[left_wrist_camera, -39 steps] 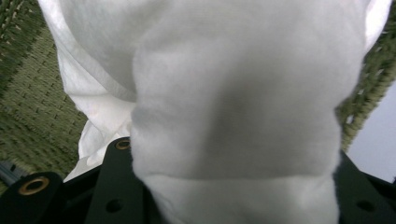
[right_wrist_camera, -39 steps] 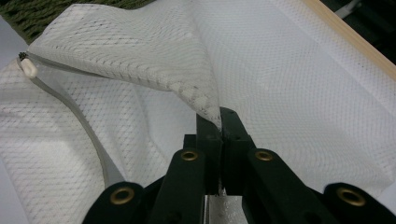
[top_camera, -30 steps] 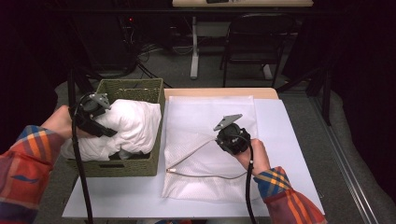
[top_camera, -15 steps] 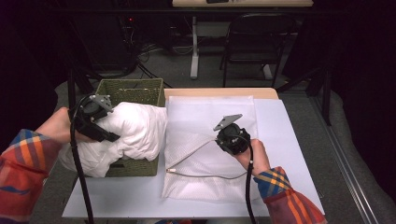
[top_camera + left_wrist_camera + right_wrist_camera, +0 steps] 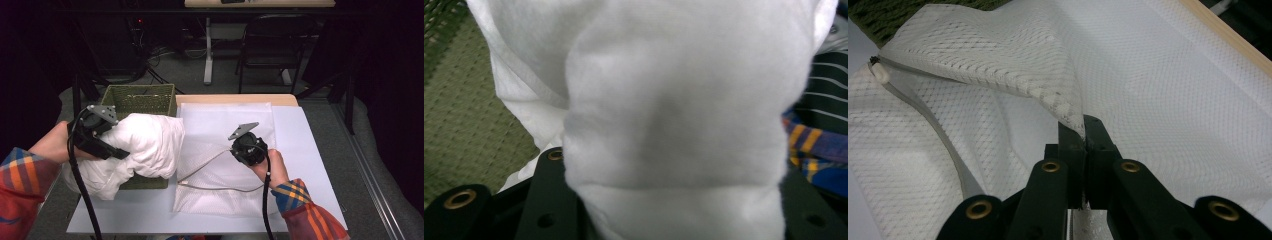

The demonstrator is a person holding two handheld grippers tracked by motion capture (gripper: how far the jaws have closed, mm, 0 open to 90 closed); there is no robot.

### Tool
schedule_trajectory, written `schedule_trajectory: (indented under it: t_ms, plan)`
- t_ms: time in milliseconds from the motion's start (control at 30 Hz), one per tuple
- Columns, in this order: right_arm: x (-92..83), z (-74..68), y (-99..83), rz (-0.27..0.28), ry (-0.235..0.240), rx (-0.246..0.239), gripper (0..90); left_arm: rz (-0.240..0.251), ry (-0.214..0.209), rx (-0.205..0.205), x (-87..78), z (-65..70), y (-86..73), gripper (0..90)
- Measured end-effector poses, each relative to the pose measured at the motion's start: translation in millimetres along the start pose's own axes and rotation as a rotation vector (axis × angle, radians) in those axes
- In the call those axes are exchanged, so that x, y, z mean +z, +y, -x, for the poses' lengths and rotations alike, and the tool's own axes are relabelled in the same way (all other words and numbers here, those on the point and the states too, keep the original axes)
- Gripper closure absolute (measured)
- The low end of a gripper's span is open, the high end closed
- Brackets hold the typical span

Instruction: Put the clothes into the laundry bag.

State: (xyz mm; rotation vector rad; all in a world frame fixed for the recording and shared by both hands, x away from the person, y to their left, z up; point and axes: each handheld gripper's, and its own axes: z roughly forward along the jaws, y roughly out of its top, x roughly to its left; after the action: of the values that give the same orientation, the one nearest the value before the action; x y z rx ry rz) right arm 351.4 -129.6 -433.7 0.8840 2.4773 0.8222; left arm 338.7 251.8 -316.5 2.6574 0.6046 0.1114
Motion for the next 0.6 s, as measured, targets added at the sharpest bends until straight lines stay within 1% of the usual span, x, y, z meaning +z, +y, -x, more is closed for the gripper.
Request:
schedule_trajectory:
  t_ms: [33,67,100,133,167,333,367,400,433,600]
  plan:
    - [0.0,0.0,0.0,0.0,0.0,0.0,88.6,0.0,0.0,0.0,0.0,0.0,0.0,52.8]
    - [0.1,0.1,0.2,0.0,0.002,0.003,88.5,0.01,-0.013,0.011,-0.6,4.8,2.3,52.8]
    - [0.1,0.1,0.2,0.0,0.002,0.003,88.5,0.01,-0.013,0.011,-0.6,4.8,2.3,52.7]
    - [0.1,0.3,0.3,0.003,0.002,0.004,88.6,0.017,-0.032,0.017,0.7,10.1,4.7,52.7]
    - [0.1,0.3,0.3,0.003,0.002,0.004,88.6,0.017,-0.032,0.017,0.7,10.1,4.7,52.7]
    - [-0.6,-0.2,0.7,0.005,0.003,0.01,88.6,0.027,-0.069,0.033,8.2,23.2,8.4,52.6]
    - [-0.6,-0.1,0.9,0.005,0.003,0.011,88.6,0.028,-0.079,0.044,9.8,25.7,8.9,52.6]
    - [-0.8,-0.2,0.9,0.004,0.003,0.016,88.6,0.039,-0.101,0.037,13.4,30.2,9.5,52.6]
    - [-0.8,-0.2,0.9,0.004,0.003,0.016,88.6,0.039,-0.101,0.037,13.4,30.2,9.5,52.6]
    - [-0.6,-0.3,1.5,0.002,0.001,0.022,88.6,0.043,-0.126,0.048,22.7,40.4,11.8,52.5]
